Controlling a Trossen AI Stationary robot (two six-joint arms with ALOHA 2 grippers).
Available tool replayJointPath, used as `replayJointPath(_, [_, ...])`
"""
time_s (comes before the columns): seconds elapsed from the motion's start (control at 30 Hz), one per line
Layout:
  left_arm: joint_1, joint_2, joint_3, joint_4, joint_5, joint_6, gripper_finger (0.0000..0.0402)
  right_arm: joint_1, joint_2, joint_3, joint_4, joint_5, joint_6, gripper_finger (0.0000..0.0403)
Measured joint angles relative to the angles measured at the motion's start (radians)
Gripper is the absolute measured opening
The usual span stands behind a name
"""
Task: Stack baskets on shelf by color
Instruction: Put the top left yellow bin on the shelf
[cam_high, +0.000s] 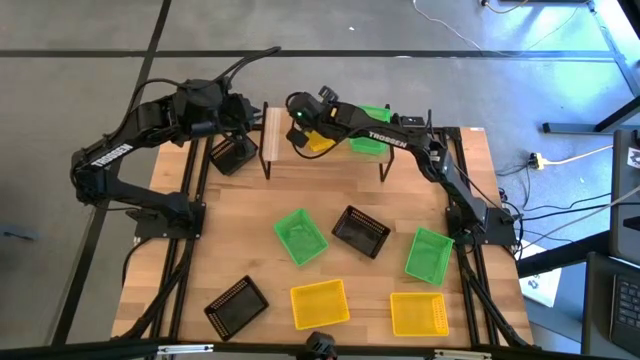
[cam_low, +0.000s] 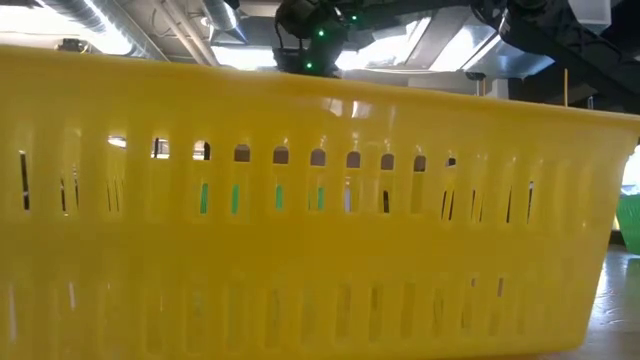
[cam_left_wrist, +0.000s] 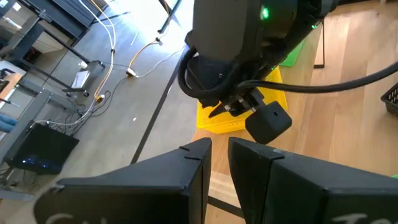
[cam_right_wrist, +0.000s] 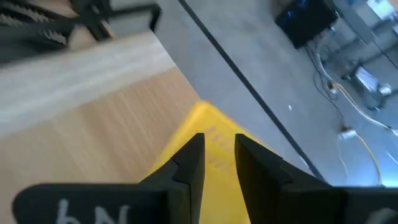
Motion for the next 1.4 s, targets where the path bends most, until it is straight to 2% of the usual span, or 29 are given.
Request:
replayJointPath(0.1, [0.000,0.000,0.000,0.000,0.000,0.000,0.0047,0.021,-0.023,0.000,0.093,-0.057,-0.045,0.0090])
replayJointPath(0.17, [0.000,0.000,0.000,0.000,0.000,0.001,0.0047,0.030,-0.030,0.004,0.147,-0.168,-0.038,0.0090])
replayJointPath(0.27, [0.000,0.000,0.000,-0.001,0.001,0.001,0.0047,0.029,-0.026,0.003,0.129,-0.344,0.028,0.0090])
replayJointPath(0.33, [0.000,0.000,0.000,-0.003,0.001,0.001,0.0047,0.028,-0.007,0.003,0.126,-0.360,0.037,0.0090])
replayJointPath(0.47, [0.000,0.000,0.000,-0.004,0.003,0.001,0.0047,0.022,0.023,0.000,0.086,-0.275,0.036,0.0090])
replayJointPath(0.7, [0.000,0.000,0.000,-0.006,0.008,0.001,0.0047,0.006,0.031,0.000,0.044,-0.254,0.059,0.0090])
replayJointPath(0.87, [0.000,0.000,0.000,-0.006,0.010,-0.001,0.0047,0.006,0.031,0.000,0.022,-0.117,0.032,0.0090])
replayJointPath(1.07, [0.000,0.000,0.000,-0.007,0.010,-0.001,0.0047,0.006,0.031,0.000,0.017,-0.081,0.026,0.0090])
replayJointPath(1.4, [0.000,0.000,0.000,-0.007,0.011,-0.001,0.0047,0.002,0.031,0.000,-0.003,0.062,-0.023,0.0090])
